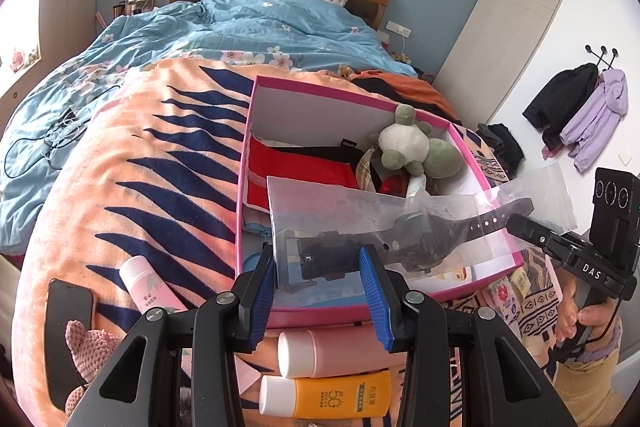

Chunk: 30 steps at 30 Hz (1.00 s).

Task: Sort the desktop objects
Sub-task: 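Lift the clear bag with both tools and carry it over the pink box, then lower the clear bag into the pink box and open the left tool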

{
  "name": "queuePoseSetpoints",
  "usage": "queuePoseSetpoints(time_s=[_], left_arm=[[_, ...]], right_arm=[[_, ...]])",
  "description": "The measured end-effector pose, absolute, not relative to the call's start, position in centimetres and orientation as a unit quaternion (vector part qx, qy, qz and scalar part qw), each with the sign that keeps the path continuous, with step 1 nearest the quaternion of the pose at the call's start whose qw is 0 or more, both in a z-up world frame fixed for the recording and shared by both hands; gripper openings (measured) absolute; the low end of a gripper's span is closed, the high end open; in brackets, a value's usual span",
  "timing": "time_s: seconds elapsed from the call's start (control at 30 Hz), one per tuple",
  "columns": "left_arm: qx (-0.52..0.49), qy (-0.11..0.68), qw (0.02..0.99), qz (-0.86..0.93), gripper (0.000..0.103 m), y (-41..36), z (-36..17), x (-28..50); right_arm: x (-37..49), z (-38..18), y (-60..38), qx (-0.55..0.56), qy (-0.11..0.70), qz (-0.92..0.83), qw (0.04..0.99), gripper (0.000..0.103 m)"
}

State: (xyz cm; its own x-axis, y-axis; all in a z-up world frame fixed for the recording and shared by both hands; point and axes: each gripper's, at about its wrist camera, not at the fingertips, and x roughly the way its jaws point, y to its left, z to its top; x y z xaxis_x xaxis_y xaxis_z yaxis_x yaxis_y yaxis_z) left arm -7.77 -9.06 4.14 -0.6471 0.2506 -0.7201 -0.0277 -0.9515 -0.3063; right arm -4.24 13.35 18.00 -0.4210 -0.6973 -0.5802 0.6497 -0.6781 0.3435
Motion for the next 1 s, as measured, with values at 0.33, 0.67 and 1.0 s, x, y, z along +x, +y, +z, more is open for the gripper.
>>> queuePoseSetpoints(time_s=[0.33,0.67,1.0], left_arm=[[-0.423,-0.136,0.074,0.893,0.041,-9.1,3.3,-8.5],[-0.425,-0.134,0.071,0.892,0.041,-9.2,3.1,-8.7],[-0.426,-0.123,0.063,0.894,0.041,-9.1,2.8,-9.0]], right_arm=[[-5.0,17.0,12.9,0.372,-0.029,-0.839,0.395,0.012],[-5.4,16.5,12.7,0.379,-0.028,-0.837,0.394,0.012],[-5.8,15.8,12.4,0.385,-0.028,-0.835,0.393,0.012]])
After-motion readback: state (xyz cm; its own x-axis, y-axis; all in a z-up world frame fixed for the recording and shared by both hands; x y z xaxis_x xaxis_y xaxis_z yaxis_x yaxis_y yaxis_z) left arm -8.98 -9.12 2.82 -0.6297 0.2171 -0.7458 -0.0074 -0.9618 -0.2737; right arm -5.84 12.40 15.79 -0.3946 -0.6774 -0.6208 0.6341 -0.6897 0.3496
